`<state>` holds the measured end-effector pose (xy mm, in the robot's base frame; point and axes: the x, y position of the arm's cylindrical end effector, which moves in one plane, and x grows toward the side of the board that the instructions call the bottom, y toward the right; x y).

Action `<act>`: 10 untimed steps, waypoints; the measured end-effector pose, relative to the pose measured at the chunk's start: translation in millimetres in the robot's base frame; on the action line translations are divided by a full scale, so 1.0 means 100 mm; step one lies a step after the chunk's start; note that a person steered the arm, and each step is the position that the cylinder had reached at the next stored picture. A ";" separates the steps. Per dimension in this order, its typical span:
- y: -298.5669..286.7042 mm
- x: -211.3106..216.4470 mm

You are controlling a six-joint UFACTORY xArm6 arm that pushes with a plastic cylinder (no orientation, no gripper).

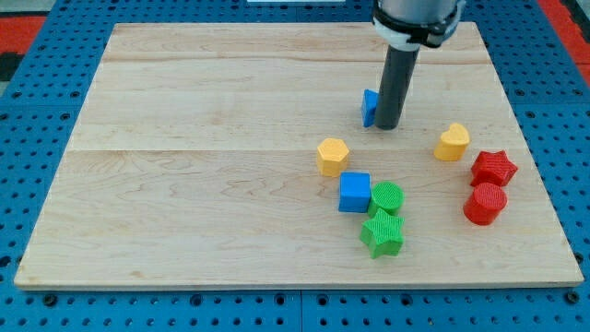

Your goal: Push the blue cube towards the bottom center

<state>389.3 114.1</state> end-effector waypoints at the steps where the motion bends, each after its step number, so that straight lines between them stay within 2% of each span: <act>1: -0.02 -0.31; 2: -0.08 -0.63; 3: -0.18 -0.64; 7: 0.00 0.60; 10: -0.21 1.09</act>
<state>497.9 93.5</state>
